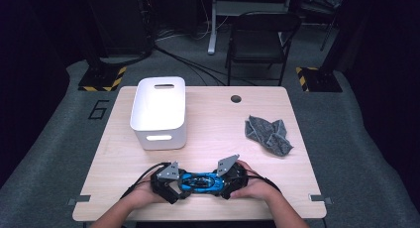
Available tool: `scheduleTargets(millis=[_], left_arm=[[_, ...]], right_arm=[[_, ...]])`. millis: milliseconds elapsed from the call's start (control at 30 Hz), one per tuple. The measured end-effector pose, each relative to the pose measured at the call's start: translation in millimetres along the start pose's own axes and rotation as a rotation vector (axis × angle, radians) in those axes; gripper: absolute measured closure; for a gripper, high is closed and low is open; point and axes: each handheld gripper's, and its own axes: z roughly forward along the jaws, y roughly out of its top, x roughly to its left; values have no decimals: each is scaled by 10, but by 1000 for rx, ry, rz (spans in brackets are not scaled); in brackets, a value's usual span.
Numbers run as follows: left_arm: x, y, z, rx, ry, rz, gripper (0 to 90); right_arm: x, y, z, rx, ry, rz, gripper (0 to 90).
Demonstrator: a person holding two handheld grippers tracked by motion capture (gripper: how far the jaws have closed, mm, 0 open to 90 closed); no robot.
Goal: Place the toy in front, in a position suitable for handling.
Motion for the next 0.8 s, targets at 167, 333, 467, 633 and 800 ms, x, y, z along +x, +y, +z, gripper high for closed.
scheduleTargets(millis=[167, 333, 467, 633, 800], left_arm=[[-3, 4, -1, -6, -2, 17, 196], [19, 7, 4, -15, -29, 15, 195], [33, 23, 18, -14, -22, 17, 194], [57, 26, 24, -27, -44, -2, 206], [50, 28, 23, -24, -48, 10, 216]], right_arm=[[24, -16, -100, -18, -20, -4, 213], [6, 2, -10, 11, -4, -11, 226], [-12, 22, 7, 11, 8, -22, 238], [-17, 19, 14, 2, 13, -25, 242], [-17, 19, 1, 17, 16, 2, 210]])
